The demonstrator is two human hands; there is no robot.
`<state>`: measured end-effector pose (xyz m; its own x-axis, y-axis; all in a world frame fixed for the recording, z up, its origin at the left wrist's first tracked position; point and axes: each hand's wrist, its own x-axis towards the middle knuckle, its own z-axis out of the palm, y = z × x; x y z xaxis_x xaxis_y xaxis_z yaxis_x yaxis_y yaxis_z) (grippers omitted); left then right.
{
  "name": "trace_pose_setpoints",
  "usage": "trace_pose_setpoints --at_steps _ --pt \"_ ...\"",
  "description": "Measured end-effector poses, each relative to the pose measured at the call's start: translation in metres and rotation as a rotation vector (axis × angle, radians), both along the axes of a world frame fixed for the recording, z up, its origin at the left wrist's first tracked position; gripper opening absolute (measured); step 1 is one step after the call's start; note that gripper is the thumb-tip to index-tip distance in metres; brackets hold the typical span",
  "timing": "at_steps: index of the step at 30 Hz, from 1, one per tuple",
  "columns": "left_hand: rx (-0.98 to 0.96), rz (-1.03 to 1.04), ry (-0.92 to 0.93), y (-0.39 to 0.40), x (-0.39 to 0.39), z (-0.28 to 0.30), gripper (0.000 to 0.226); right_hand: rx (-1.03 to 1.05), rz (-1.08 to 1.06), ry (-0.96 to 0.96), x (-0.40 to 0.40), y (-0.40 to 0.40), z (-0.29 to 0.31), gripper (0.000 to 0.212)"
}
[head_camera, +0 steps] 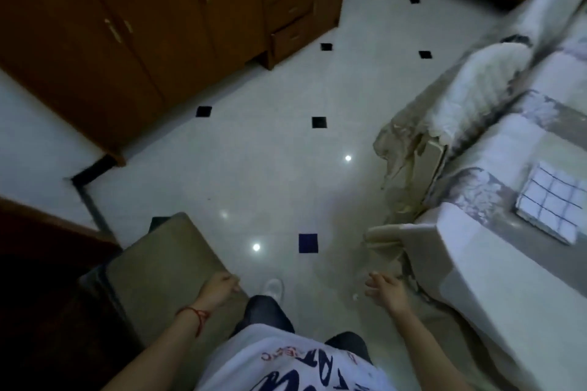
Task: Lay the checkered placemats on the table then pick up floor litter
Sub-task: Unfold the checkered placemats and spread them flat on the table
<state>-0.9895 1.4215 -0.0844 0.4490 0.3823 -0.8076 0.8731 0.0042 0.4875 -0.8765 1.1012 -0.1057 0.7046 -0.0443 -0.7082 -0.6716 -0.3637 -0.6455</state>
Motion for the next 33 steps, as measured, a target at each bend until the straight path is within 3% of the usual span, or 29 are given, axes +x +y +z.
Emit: trace_pose_setpoints --at_steps 5,11,20,25,30,33 --pt "0.018 -0.355 -0.108 0.02 0.122 0.025 0.018 0.028 -0.339 0.039 -0.021 0.005 0.015 0.019" --pt "-0.03 -0.633 -0.221 -0.032 0.215 0.042 0.017 0.04 -0.626 0.036 -0.045 -0.002 0.022 0.02" --pt "-0.16 -0.939 -0.368 -0.149 0.254 0.066 0.017 0.129 -0.711 -0.274 0.007 -0.047 0.092 0.019" --pt "-0.208 -1.086 -0.545 -0.212 0.284 0.101 0.021 0.075 -0.768 -0.434 0.049 -0.093 0.133 0.021" --pt "-0.241 -1.164 -0.668 -0.273 0.326 0.129 0.014 -0.055 -0.958 -0.439 0.098 -0.145 0.126 0.013" --pt "-0.229 -1.244 -0.679 -0.306 0.353 0.133 0.018 -0.224 -0.983 -0.347 0.129 -0.171 0.113 0.025"
